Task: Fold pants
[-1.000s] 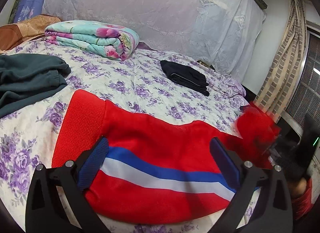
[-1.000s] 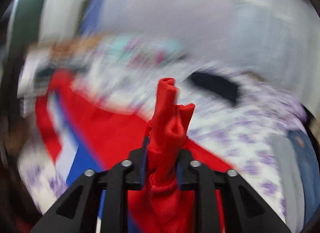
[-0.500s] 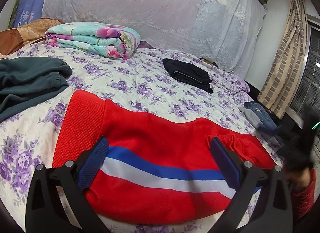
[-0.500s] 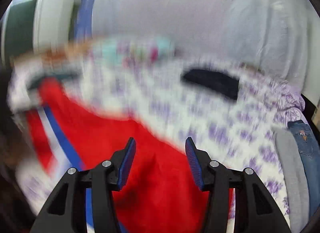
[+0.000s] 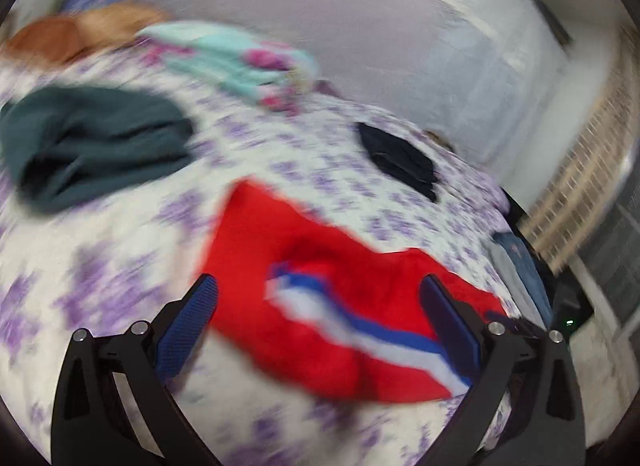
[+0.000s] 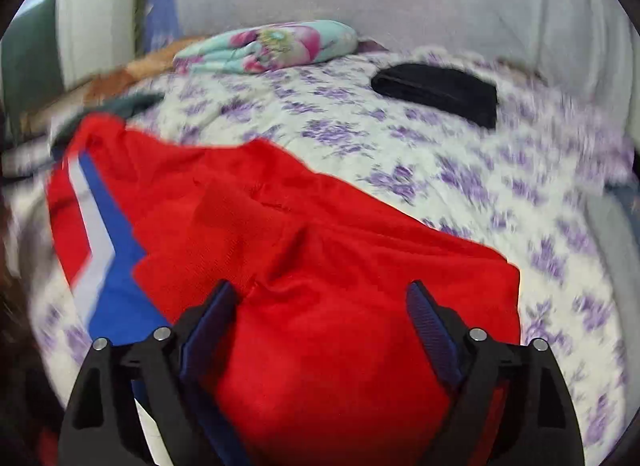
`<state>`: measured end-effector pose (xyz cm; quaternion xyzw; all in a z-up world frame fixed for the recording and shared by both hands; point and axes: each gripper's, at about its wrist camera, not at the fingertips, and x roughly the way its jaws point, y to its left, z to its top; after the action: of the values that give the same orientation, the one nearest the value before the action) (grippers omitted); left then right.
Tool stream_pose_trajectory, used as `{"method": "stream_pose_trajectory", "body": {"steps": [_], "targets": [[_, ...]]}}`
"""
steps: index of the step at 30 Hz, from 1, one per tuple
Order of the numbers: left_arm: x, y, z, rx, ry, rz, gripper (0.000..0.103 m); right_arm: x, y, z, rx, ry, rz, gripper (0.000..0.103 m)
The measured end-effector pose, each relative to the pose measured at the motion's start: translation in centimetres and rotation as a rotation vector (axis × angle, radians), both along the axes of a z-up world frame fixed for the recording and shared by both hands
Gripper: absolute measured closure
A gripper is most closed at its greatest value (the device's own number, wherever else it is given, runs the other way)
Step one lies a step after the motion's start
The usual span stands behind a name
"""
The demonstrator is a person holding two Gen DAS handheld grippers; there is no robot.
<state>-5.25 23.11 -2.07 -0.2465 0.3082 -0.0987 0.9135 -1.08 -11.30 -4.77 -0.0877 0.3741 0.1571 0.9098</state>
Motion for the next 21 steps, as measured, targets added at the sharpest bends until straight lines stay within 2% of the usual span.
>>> {"method": "stream_pose_trajectory", "body": {"steps": [3, 6, 8, 11, 12, 13, 15, 17, 19, 20, 21], "targets": [[-0.4, 2.2, -2.3, -0.105, 0.090, 0.030, 0.005, 0.3, -0.7, -0.2, 0.041, 0.015, 0.007, 0.011], [-0.6, 1.3, -1.8, -0.062, 0.105, 0.015, 0.005, 0.2, -1.1, -0.2, 0.059, 0.016, 0.014, 0.009], [0.8, -0.7, -1.8, -0.059, 0.144, -0.052, 0.005, 0.3, -1.4, -0.3, 0.077, 0.018, 0.023, 0.008], [2.9, -3.2, -1.9, 0.079, 0.139, -0.029, 0.005, -0.3, -1.7, -0.4, 0.113, 0.008, 0.030, 0.008], [3.6, -3.7, -2.0, 0.098, 0.135, -0.017, 0.005, -0.4, -1.9, -0.2, 0.133, -0.005, 0.026, 0.009], [4.0, -3.6, -2.1, 0.080, 0.125, 0.017, 0.005, -0.8, -2.5, 0.1, 0.153, -0.035, 0.007, 0.009], [4.1, -3.0, -1.9, 0.008, 0.116, 0.061, 0.008, -2.9, -4.3, 2.0, 0.217, -0.168, -0.056, 0.009], [3.6, -1.8, -1.7, -0.039, 0.122, 0.133, 0.052, -4.3, -5.3, 3.2, 0.212, -0.243, -0.082, 0.009], [3.5, -1.0, -1.8, -0.077, 0.133, 0.137, 0.058, -4.2, -5.0, 3.1, 0.097, -0.230, -0.097, 0.008], [3.4, -1.0, -1.7, -0.079, 0.134, 0.135, 0.063, -3.1, -3.8, 1.4, -0.056, -0.140, -0.077, 0.007], [3.3, -1.4, -1.5, -0.056, 0.132, 0.134, 0.065, -2.3, -2.8, -0.5, -0.164, -0.061, -0.039, 0.008]]}}
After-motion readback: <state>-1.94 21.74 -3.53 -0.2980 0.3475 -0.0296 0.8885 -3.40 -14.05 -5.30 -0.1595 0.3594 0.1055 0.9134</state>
